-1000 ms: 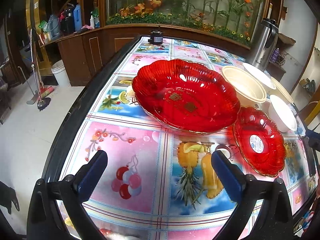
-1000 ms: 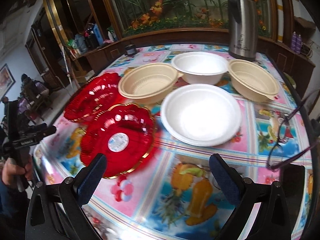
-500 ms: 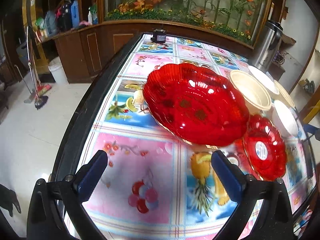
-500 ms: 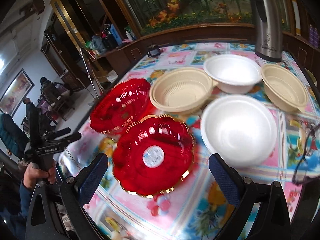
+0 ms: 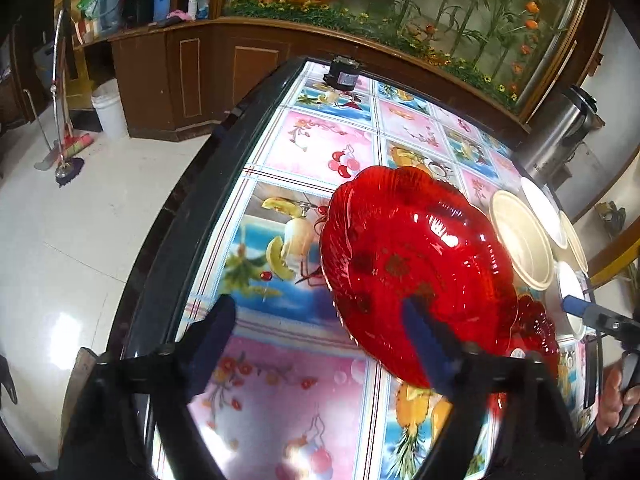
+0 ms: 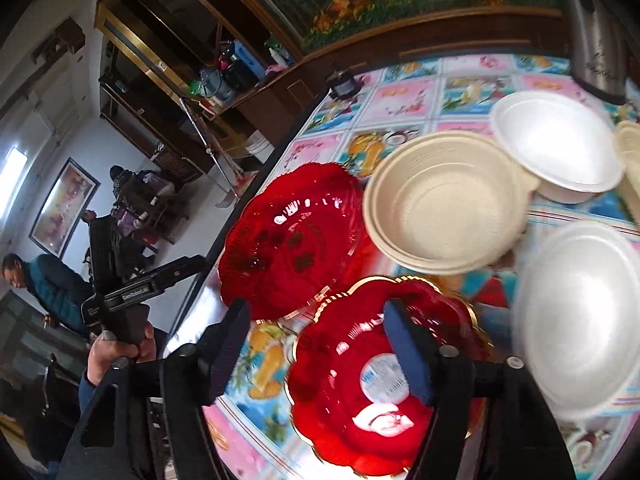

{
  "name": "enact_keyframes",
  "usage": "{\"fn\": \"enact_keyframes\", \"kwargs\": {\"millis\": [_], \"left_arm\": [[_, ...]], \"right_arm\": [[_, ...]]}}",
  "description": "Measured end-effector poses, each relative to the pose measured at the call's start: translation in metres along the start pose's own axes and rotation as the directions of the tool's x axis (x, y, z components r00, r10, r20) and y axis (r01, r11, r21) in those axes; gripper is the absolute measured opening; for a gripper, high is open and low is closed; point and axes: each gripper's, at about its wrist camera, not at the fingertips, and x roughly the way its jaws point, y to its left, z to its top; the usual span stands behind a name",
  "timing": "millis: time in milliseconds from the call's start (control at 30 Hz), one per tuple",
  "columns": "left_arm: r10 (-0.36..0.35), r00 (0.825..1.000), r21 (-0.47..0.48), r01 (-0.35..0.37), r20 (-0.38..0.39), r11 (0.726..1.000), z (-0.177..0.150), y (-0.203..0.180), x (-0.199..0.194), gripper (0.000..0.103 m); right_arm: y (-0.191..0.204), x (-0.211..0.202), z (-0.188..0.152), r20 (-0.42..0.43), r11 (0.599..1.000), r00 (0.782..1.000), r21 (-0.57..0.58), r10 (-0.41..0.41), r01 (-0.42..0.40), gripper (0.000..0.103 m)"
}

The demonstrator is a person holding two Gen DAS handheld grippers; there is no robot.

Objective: Organize plates and bowls
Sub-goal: 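Grasp the large red plate's rim with the left tool while the right tool grasps the small red plate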

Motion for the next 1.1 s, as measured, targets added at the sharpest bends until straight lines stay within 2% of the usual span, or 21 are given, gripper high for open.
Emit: {"fn": "enact_keyframes", "kwargs": {"millis": [167, 233, 333, 433, 533, 567, 600, 667, 733, 867, 1100], "left_arm": [[-0.003, 0.999, 0.0, 0.003, -0.032, 1.0, 0.011, 0.004, 0.016, 0.07], [-0.011, 0.999, -0.01, 0.01, -0.049, 1.0, 0.014, 0.007, 0.023, 0.065], [-0.021, 0.998, -0.02, 0.02, -0.054, 1.0, 0.017, 0.011, 0.031, 0.063], [-0.069, 0.996, -0.035, 0.067, -0.064, 0.997, 0.02, 0.012, 0.039, 0.048], [-0.072, 0.994, -0.03, 0.07, -0.08, 0.997, 0.023, 0.008, 0.048, 0.043], [-0.072, 0.993, -0.023, 0.071, -0.089, 0.997, 0.023, 0.006, 0.053, 0.034], [-0.075, 0.992, -0.021, 0.074, -0.096, 0.997, 0.024, 0.003, 0.056, 0.025], [-0.078, 0.991, -0.012, 0.078, -0.111, 0.997, 0.023, 0.0, 0.063, 0.021], [-0.055, 0.992, 0.012, 0.056, -0.111, 0.998, 0.021, -0.005, 0.065, 0.021], [-0.053, 0.993, 0.007, 0.054, -0.106, 0.999, 0.017, -0.004, 0.06, 0.021], [-0.044, 0.995, 0.007, 0.045, -0.084, 0.999, 0.001, 0.003, 0.037, 0.021]], "right_arm": [[-0.006, 0.024, 0.01, -0.03, 0.999, 1.0, 0.052, -0.007, 0.008, 0.061], [-0.008, 0.033, 0.013, -0.047, 0.998, 0.999, 0.057, -0.016, 0.019, 0.052], [-0.01, 0.043, 0.015, -0.067, 0.997, 0.997, 0.061, -0.036, 0.04, 0.049], [-0.012, 0.055, 0.018, -0.082, 0.996, 0.995, 0.059, -0.06, 0.065, 0.045], [-0.013, 0.066, 0.019, -0.099, 0.995, 0.992, 0.054, -0.077, 0.082, 0.039], [-0.013, 0.071, 0.02, -0.104, 0.995, 0.992, 0.05, -0.077, 0.082, 0.037], [-0.013, 0.074, 0.02, -0.11, 0.995, 0.99, 0.045, -0.083, 0.089, 0.031], [-0.011, 0.082, 0.021, -0.114, 0.995, 0.989, 0.036, -0.093, 0.098, 0.024], [-0.009, 0.087, 0.02, -0.114, 0.993, 0.987, 0.021, -0.114, 0.117, 0.017], [-0.006, 0.089, 0.02, -0.097, 0.992, 0.987, 0.0, -0.129, 0.129, 0.017], [0.002, 0.089, 0.015, -0.102, 0.995, 0.99, -0.014, -0.096, 0.095, 0.017]]}}
